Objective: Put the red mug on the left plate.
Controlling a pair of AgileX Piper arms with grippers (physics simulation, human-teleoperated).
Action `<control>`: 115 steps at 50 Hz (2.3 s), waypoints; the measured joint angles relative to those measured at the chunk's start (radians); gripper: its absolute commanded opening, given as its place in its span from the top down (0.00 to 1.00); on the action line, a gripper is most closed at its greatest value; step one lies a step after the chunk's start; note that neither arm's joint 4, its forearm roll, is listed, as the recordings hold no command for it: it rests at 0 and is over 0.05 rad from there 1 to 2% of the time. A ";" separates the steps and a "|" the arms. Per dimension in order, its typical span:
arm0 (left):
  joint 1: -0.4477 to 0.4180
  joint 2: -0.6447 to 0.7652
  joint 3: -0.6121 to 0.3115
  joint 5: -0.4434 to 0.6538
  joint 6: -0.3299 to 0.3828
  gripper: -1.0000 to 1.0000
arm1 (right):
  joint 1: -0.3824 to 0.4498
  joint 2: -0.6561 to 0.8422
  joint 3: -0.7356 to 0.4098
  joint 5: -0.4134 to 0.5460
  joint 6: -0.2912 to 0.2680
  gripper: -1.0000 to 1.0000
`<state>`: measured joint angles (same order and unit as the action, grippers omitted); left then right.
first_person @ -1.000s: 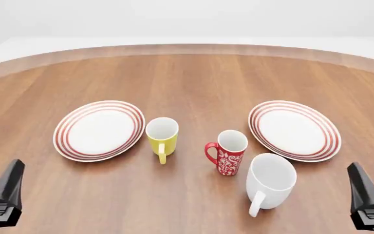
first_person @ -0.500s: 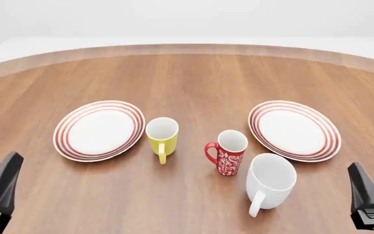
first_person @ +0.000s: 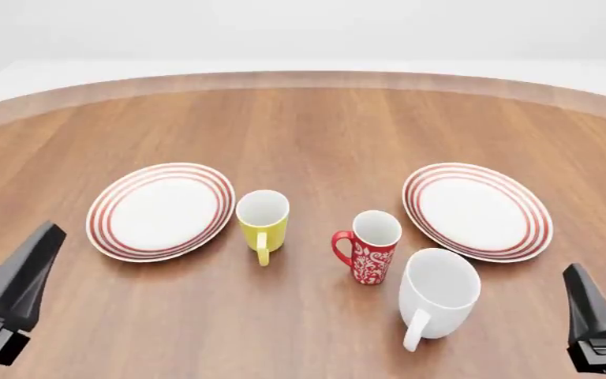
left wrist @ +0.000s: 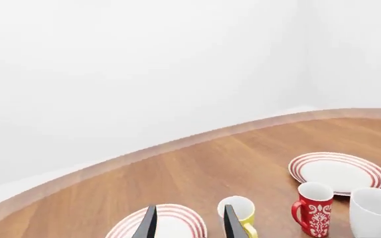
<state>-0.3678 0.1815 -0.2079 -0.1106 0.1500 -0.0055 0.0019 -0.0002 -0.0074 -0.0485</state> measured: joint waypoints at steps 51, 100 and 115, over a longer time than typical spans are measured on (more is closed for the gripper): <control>-0.400 0.720 -0.221 -0.327 0.224 0.00 | 0.005 0.000 0.000 0.003 -0.011 0.00; -0.537 1.156 -0.440 -0.229 0.253 0.00 | 0.016 -0.001 0.000 0.002 -0.018 0.00; -0.540 1.253 -0.466 -0.237 0.260 0.00 | 0.017 -0.001 0.000 0.001 -0.019 0.00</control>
<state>-0.9076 1.4341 -0.6739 -0.3472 0.4097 0.0115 0.0005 -0.0003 -0.0062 -0.0671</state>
